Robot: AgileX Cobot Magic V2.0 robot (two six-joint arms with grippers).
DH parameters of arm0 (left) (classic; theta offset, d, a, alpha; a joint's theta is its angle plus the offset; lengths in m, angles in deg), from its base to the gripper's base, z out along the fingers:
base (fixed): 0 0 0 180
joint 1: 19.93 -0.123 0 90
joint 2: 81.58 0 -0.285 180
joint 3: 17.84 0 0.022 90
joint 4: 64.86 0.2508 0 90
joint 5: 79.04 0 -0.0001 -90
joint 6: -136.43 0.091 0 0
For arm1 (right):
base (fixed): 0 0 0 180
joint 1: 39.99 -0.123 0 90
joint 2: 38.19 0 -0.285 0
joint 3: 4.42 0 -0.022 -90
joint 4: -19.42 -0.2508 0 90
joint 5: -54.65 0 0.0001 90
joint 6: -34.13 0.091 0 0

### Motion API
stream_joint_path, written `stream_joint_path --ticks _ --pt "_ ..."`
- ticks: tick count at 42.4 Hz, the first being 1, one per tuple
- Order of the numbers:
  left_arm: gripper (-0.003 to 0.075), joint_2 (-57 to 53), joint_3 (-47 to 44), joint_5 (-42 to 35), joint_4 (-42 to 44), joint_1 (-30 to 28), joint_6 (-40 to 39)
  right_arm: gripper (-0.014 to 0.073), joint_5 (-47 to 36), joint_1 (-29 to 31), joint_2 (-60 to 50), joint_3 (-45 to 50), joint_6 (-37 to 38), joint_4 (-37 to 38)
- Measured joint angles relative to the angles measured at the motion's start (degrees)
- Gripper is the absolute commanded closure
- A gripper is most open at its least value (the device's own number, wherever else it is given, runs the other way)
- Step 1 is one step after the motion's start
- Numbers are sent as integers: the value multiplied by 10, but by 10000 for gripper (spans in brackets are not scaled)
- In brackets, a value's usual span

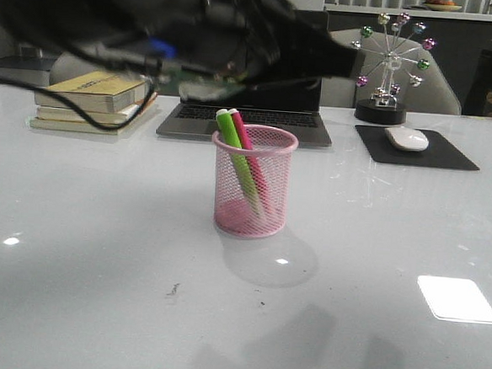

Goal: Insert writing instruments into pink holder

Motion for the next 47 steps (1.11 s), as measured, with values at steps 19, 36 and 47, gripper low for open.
stream_joint_path --ticks 19,36,47 --pt "328 -306 0 583 103 -67 7 146 0 0 0 0 0 0" --pt "328 -524 -99 742 170 -98 7 146 0 0 0 0 0 0" --pt "328 -666 -189 770 211 -98 3 146 0 0 0 0 0 0"
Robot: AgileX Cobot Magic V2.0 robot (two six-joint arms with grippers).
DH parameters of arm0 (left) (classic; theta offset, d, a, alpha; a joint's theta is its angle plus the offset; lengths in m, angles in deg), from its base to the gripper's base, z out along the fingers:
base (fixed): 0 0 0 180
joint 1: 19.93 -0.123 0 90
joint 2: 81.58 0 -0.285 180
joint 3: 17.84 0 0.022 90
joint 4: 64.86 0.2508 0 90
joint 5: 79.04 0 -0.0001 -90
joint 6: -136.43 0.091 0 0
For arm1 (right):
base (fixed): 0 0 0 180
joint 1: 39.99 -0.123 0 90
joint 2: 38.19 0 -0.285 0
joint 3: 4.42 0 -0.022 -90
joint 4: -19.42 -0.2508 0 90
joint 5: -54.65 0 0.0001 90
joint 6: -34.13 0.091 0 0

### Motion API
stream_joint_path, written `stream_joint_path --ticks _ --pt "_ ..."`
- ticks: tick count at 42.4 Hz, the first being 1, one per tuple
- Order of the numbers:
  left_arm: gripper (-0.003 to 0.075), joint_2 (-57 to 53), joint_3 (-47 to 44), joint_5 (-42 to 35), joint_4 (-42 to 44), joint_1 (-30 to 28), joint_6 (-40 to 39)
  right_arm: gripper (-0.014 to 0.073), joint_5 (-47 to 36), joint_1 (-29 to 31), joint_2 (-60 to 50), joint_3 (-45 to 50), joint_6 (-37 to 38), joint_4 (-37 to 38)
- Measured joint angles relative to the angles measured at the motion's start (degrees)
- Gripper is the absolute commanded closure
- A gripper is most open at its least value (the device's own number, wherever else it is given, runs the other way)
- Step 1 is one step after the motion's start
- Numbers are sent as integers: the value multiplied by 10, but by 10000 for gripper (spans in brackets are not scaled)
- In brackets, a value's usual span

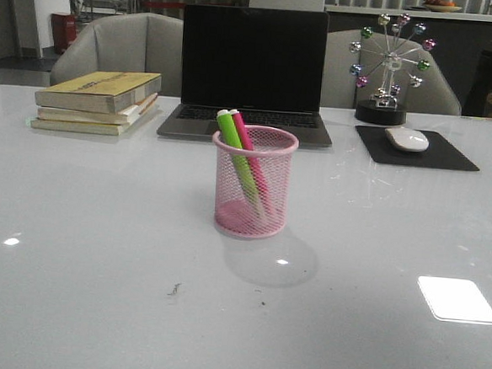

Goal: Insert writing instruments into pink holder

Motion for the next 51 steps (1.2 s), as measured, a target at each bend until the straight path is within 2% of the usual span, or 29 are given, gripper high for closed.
stream_joint_path --ticks 3,11,22,23,28,38,42,45,51 --pt "328 -20 -13 0 11 0 -17 146 -4 0 -3 2 0 0" --pt "328 -40 -30 4 72 0 -124 146 -36 0 -64 56 0 1" --pt "348 -40 -32 4 75 0 -188 146 -56 0 -187 142 0 29" --pt "356 -40 -32 4 75 0 -194 176 -56 0 -194 148 0 31" --pt "427 -40 -32 4 76 0 -211 206 -55 0 -210 164 0 36" --pt "624 -40 -32 3 79 0 -213 457 -50 0 -212 174 0 38" --pt "629 -40 -32 3 79 0 -213 537 -49 0 -212 174 0 38" --pt "629 -40 -32 2 79 0 -213 566 -49 0 -212 174 0 38" --pt "629 -40 -32 2 79 0 -213 569 -44 0 -212 174 0 38"
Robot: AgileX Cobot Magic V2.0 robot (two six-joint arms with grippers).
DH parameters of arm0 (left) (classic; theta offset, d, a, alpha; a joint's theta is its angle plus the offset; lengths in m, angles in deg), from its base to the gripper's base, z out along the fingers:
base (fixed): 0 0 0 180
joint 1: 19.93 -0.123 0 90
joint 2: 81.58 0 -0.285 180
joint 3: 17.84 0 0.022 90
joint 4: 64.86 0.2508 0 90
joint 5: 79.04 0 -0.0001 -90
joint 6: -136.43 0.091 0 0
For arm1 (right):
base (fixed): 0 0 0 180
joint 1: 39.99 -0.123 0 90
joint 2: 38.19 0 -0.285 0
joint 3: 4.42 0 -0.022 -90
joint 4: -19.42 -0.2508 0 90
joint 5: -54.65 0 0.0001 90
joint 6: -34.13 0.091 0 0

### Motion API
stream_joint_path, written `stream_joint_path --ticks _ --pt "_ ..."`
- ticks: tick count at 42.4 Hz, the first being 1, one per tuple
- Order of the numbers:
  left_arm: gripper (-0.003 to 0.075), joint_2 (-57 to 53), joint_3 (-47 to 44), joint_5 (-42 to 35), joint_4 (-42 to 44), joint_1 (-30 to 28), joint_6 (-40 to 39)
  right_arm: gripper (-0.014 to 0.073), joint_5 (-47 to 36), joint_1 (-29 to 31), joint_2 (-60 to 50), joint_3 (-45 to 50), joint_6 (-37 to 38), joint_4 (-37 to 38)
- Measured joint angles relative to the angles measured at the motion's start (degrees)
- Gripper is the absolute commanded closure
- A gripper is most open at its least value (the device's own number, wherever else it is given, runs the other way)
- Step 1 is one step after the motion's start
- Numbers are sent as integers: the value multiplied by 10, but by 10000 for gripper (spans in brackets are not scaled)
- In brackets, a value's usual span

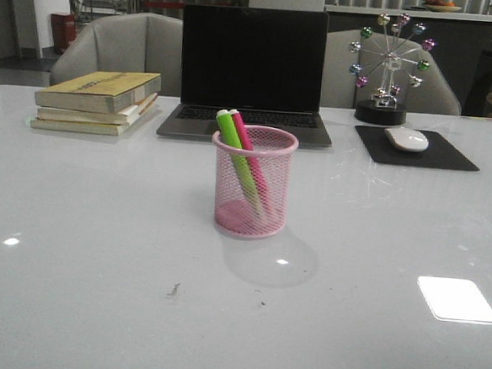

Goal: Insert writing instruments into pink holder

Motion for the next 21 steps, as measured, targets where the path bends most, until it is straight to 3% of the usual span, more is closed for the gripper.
stream_joint_path --ticks 21 --pt "629 -11 0 -1 0 -11 0 569 0 0 0 0 0 0"
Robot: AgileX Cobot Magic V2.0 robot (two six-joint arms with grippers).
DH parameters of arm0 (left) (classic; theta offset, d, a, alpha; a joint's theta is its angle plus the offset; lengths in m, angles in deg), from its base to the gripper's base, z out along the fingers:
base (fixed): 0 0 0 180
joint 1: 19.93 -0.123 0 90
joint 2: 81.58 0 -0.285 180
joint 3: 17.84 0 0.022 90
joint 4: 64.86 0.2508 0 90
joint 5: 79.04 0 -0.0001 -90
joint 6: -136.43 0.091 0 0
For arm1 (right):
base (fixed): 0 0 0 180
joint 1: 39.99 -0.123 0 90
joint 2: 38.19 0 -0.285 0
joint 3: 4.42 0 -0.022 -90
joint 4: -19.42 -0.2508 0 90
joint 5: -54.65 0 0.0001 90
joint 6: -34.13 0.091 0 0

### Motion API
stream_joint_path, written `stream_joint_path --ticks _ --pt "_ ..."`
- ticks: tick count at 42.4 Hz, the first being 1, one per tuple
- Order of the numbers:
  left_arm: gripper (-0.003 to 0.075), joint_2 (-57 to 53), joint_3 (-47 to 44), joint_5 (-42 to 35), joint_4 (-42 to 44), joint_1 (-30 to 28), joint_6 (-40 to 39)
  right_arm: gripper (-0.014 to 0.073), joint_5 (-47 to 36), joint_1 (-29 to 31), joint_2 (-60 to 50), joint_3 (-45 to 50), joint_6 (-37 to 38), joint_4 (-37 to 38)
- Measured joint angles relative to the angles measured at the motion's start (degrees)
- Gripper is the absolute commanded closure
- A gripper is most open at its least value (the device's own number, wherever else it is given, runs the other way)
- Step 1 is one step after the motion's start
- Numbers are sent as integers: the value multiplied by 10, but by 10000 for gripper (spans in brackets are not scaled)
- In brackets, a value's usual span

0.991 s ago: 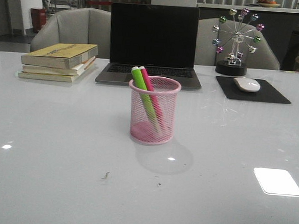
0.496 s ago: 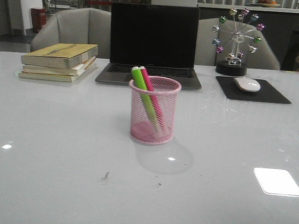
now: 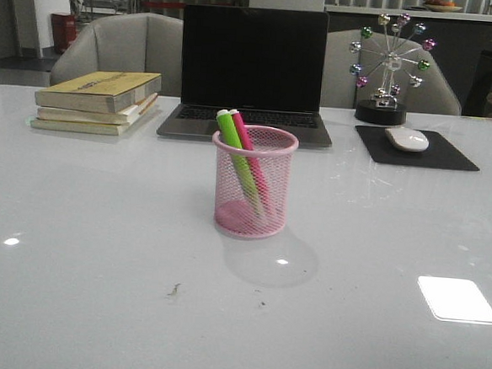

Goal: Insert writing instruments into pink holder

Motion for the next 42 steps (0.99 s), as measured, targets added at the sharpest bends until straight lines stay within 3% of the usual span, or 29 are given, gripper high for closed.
stream_joint_path --ticks 7,22,30,42 --pt "629 -49 -26 -47 2 -76 0 569 0 0 0 0 0 0" --pt "629 -250 -290 -360 -37 -281 -1 569 1 0 0 0 0 0" --pt "629 -297 -394 -476 -63 -305 -1 569 1 0 0 0 0 0" --pt "629 -301 -394 -494 -44 -305 -1 570 2 0 0 0 0 0"
